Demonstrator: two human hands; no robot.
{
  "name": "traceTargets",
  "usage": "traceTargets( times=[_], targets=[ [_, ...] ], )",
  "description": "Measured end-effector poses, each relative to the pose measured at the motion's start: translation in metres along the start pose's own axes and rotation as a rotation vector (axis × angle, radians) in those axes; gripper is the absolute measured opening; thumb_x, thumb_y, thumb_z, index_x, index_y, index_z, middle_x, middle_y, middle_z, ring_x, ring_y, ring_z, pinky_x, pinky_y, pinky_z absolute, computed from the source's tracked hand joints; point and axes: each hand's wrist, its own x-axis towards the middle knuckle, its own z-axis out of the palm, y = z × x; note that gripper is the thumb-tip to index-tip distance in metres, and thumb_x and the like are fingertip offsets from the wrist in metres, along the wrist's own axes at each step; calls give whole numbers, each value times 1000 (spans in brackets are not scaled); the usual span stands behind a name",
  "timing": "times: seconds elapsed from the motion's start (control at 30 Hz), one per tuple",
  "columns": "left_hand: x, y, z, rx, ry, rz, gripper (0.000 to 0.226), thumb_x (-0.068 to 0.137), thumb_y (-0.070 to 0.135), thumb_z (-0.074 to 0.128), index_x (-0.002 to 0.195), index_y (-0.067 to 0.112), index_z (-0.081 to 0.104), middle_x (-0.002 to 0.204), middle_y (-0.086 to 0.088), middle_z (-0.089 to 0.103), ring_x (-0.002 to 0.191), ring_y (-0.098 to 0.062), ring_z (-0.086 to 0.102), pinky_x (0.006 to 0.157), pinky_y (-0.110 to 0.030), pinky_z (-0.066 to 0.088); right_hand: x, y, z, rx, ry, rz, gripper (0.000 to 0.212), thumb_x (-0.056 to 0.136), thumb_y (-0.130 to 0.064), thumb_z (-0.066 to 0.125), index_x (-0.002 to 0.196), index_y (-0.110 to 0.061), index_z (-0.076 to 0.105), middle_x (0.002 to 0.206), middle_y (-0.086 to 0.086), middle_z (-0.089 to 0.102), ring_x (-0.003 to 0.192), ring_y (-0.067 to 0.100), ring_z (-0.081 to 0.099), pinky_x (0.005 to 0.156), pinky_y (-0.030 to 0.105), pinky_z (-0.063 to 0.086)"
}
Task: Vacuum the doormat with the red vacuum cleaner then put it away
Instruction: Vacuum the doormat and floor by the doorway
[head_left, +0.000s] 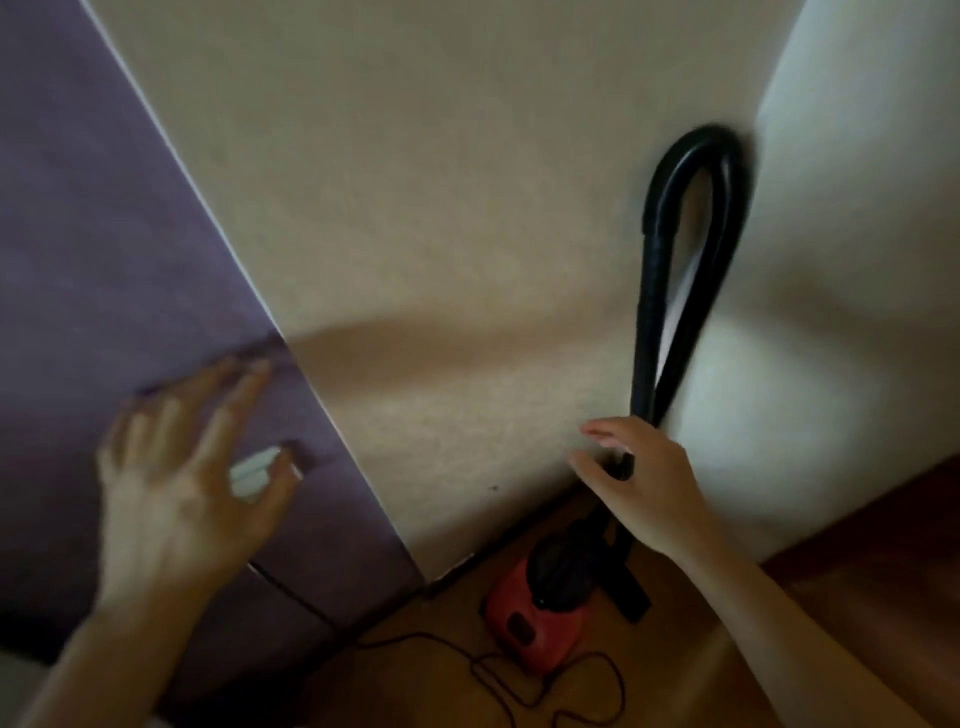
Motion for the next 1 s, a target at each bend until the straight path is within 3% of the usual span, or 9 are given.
traceTargets(
  times=[0.17,0.33,0.4,0.47,0.53,0.67,0.9,1.0],
  targets=[
    [53,58,-60,-176,-191,61,61,83,41,52,140,17,55,140,-13,55,115,-37,56,98,-55,42,-18,-82,-69,-7,-31,71,34,89,-35,76,117,-16,71,108,-3,69,102,7,65,91,24,53],
    [80,95,-126,-282,-345,133,63,85,46,49,142,19,52,140,-10,55,121,-30,55,96,-52,46,-38,-144,-124,-22,-79,103,33,90,-33,75,118,-19,70,108,-7,69,102,3,63,86,4,42],
    [87,104,-140,-294,-388,150,63,86,48,49,143,22,51,139,-8,55,123,-28,54,97,-51,48,-45,-155,-139,-20,-75,112,32,90,-32,75,119,-19,70,109,-6,69,101,4,63,85,6,42],
    [90,115,-143,-293,-427,182,64,86,50,48,144,23,49,139,-7,56,124,-26,53,100,-49,47,-51,-157,-148,-15,-63,128,32,90,-31,75,119,-20,69,109,-5,70,101,7,64,86,16,47],
    [95,129,-139,-294,-449,224,64,86,51,47,145,24,47,138,-6,57,124,-25,54,103,-46,45,-55,-150,-153,-22,-55,157,32,90,-33,74,120,-21,68,110,-5,70,102,8,64,87,20,49],
    [117,169,-105,-314,-490,344,63,86,50,51,143,24,51,135,-3,59,122,-23,56,102,-44,45,-53,-113,-156,-37,-43,232,35,91,-34,72,123,-20,67,110,-5,68,99,4,61,83,11,44],
    [155,253,-18,-269,-612,696,60,81,41,66,137,21,57,131,-6,62,121,-27,57,105,-45,44,-38,-44,-156,23,-27,437,33,94,-38,67,126,-27,62,111,-11,61,104,8,60,92,29,52],
    [169,282,18,-224,-671,888,56,78,36,70,130,17,63,128,-10,64,119,-31,59,105,-47,46,-42,-27,-156,7,-6,507,34,94,-39,67,126,-30,62,113,-10,64,105,7,61,91,31,54]
  ],
)
